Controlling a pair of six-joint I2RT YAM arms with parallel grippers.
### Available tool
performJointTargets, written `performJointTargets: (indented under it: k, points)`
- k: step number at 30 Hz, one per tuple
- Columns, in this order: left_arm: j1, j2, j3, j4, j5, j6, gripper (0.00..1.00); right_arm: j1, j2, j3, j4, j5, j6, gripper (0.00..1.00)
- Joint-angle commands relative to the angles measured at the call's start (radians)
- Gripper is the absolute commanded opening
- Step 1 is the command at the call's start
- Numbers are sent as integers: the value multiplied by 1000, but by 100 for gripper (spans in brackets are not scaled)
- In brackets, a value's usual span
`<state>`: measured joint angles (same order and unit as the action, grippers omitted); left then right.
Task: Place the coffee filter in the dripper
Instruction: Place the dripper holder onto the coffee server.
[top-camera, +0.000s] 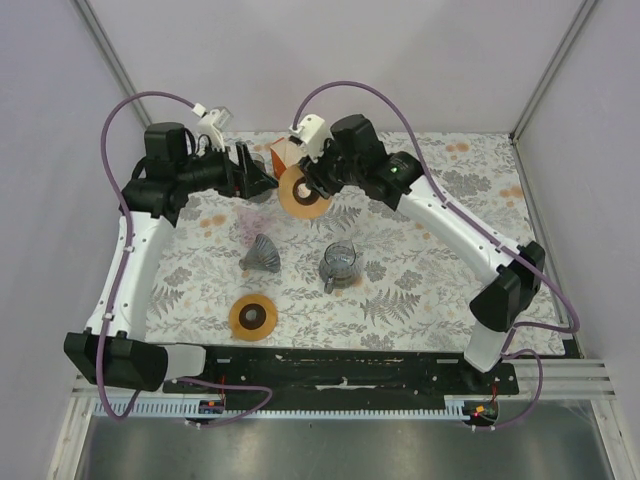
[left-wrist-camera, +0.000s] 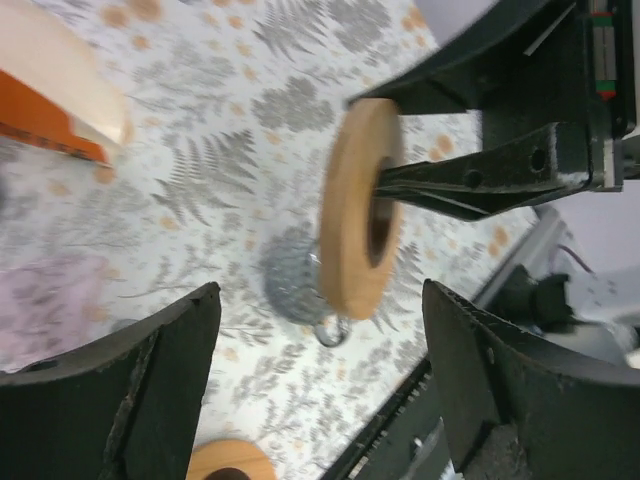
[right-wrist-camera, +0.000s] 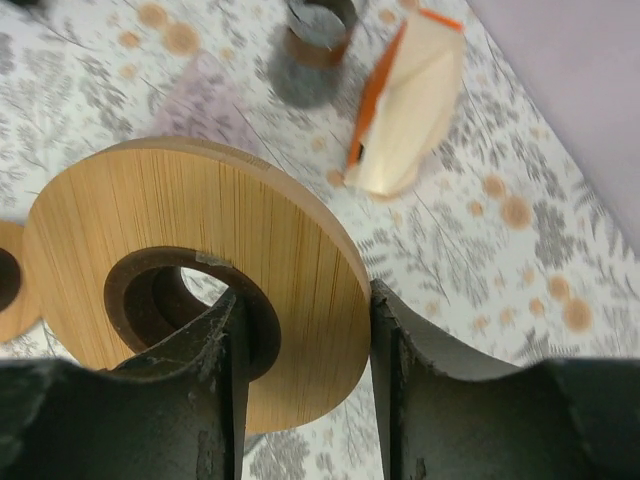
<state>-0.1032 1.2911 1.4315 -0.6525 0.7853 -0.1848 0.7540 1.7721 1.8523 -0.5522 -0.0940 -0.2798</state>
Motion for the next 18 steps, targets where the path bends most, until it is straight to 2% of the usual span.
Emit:
performJointTargets:
  k: [1,4,8,13,18]
  points:
    - [25,-6,95,-62,-250,137,88,-45,-14,82,-244,135,56,0]
    - [49,-42,75,-68,-308,160,88,-47,-33,-25,-304,217,80,0]
    - [57,-61,11,-78,-320,183,89,-48,-48,-163,-308,123,136,0]
    - [68,-50,-37,-58,-366,183,89,-48,15,-196,-311,126,129,0]
    - [71,-46,-43,-58,-340,183,88,-48,27,-246,-311,97,133,4]
